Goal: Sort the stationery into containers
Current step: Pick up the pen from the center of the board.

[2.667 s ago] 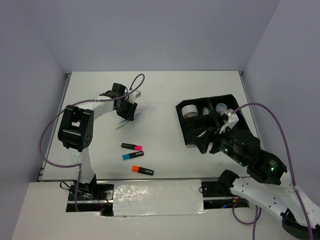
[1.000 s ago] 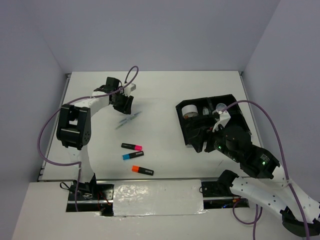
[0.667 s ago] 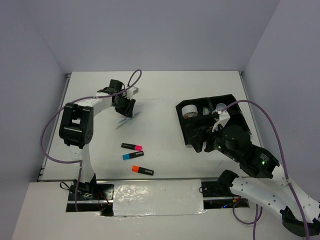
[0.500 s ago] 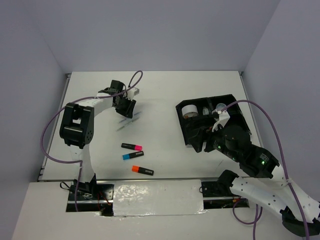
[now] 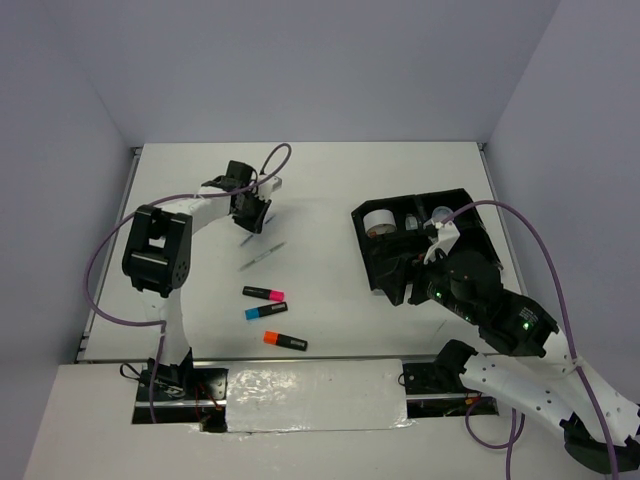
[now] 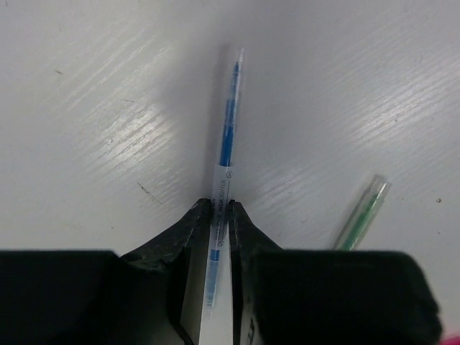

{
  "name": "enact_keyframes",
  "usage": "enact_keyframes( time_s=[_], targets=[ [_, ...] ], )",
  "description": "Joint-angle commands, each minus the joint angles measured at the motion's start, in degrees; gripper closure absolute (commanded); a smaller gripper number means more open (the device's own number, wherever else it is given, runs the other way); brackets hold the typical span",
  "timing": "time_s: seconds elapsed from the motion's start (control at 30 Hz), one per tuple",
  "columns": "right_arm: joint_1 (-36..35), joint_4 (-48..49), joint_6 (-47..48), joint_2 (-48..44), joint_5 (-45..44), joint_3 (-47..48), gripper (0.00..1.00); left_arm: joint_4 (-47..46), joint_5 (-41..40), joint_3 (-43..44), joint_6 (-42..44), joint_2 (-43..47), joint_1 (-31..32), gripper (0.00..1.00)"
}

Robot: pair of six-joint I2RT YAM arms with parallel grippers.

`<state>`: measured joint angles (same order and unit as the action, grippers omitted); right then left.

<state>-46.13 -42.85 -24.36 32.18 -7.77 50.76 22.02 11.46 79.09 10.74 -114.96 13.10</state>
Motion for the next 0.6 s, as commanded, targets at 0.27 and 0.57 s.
enact_keyframes(
  time_s=[0.27,0.57],
  targets=[
    [-0.01,2.95,0.37,-2.21,0.83,-0.93,0.27,0.39,-2.59,-3.07,1.21,-4.22,4.03,0.93],
    [-0.01,1.37,-0.07,-4.41,-0.67,0.65,0.27,-1.09,0.49,0.98,-3.53,3.41,4.91,1.0]
  ],
)
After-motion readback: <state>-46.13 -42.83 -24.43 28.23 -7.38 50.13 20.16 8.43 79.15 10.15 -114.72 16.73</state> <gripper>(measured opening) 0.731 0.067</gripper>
